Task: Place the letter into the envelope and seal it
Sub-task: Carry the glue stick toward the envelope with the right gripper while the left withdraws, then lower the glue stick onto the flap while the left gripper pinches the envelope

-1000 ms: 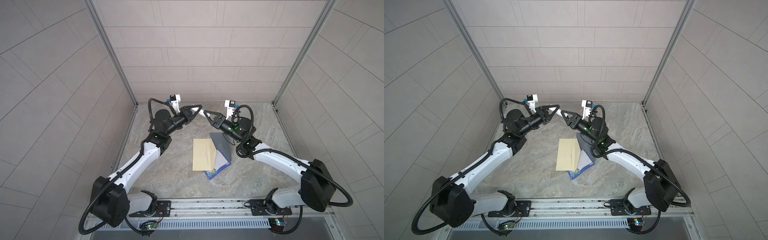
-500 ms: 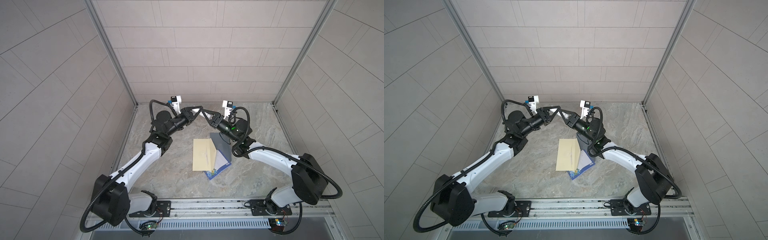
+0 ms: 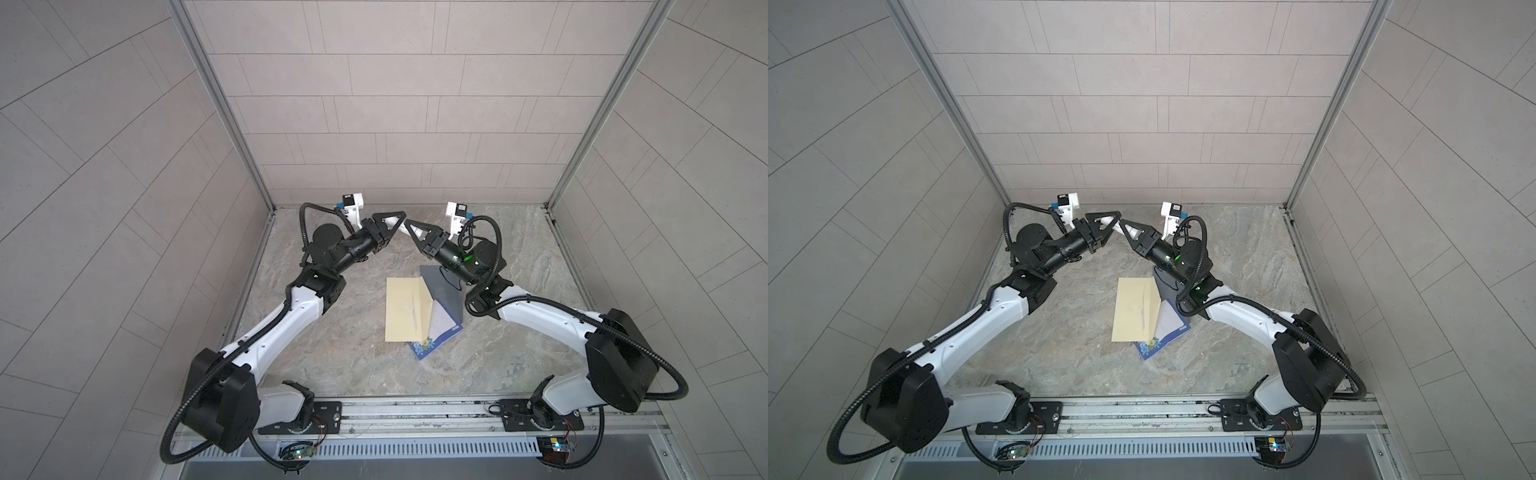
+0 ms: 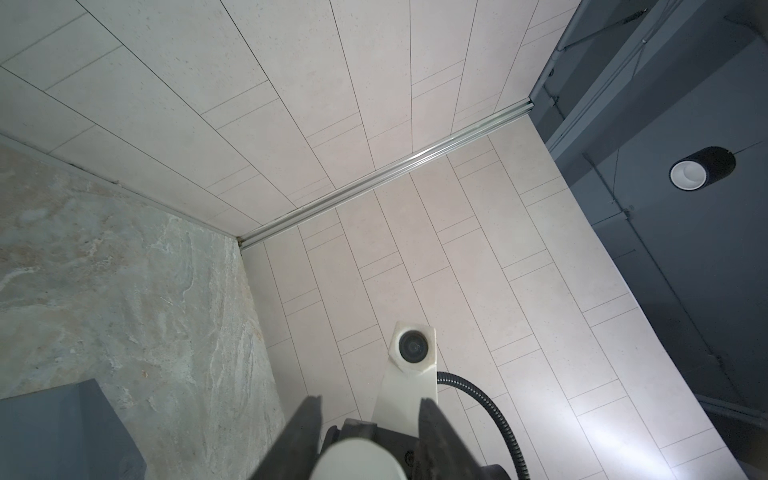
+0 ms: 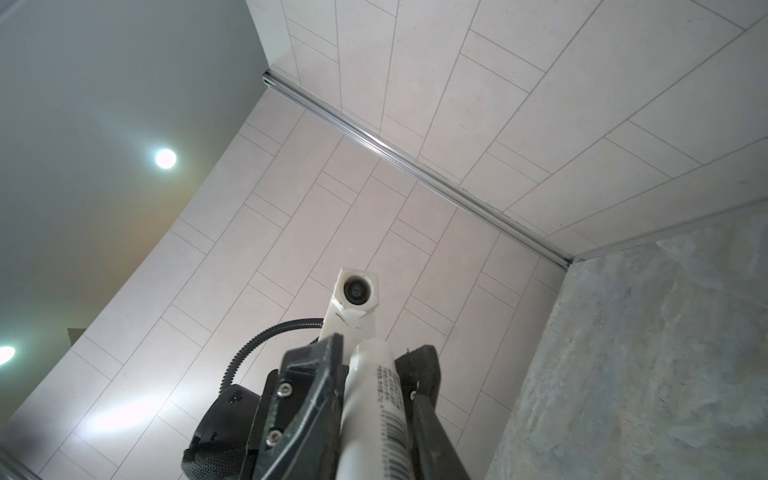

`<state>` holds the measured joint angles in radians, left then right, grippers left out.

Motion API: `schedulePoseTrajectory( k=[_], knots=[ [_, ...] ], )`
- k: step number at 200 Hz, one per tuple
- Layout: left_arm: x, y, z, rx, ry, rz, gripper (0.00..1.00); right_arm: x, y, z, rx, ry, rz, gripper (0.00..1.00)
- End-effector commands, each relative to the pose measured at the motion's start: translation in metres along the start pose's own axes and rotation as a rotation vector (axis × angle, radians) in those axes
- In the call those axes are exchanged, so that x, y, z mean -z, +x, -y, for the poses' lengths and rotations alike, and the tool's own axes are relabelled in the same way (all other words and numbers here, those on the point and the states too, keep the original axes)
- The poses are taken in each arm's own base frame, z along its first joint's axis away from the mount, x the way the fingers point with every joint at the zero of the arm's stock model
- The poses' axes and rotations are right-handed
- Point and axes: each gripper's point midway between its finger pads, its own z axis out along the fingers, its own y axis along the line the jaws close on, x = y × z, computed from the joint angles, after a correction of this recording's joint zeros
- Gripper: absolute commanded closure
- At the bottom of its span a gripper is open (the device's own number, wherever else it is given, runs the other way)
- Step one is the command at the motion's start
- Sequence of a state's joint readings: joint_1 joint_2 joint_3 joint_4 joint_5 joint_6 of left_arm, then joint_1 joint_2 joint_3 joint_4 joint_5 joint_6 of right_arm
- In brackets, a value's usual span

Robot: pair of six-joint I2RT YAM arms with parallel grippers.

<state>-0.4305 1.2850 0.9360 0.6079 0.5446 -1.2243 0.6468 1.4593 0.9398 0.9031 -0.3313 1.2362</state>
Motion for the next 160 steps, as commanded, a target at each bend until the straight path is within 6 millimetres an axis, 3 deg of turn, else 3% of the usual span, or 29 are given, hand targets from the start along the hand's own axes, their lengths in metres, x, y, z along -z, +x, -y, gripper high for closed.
schedulePoseTrajectory(
  k=[1, 24, 40, 71, 93, 131, 160],
  knots=[
    [0.009, -0.012, 0.004, -0.029, 0.017, 0.059, 0.31, 0.012, -0.006, 0.014, 0.046, 0.141, -0.003, 1.0],
    [0.03, -0.031, -0.02, -0.017, -0.088, 0.121, 0.25, 0.036, 0.004, 0.061, 0.163, 0.48, -0.122, 1.0],
    [0.046, -0.031, -0.056, -0.005, -0.263, 0.109, 0.24, 0.059, 0.01, 0.09, 0.256, 0.708, -0.241, 1.0],
    [0.081, 0.0, -0.144, -0.005, -0.705, -0.039, 0.24, 0.087, 0.031, 0.126, 0.388, 0.999, -0.501, 1.0],
    [0.097, 0.029, -0.19, 0.044, -0.861, -0.18, 0.24, 0.096, 0.054, 0.15, 0.447, 1.134, -0.664, 1.0],
    [0.095, 0.067, -0.231, 0.143, -0.896, -0.358, 0.29, 0.093, 0.1, 0.182, 0.49, 1.215, -0.835, 1.0],
    [0.099, 0.076, -0.244, 0.151, -0.917, -0.393, 0.31, 0.091, 0.124, 0.201, 0.532, 1.258, -0.932, 1.0]
  ],
)
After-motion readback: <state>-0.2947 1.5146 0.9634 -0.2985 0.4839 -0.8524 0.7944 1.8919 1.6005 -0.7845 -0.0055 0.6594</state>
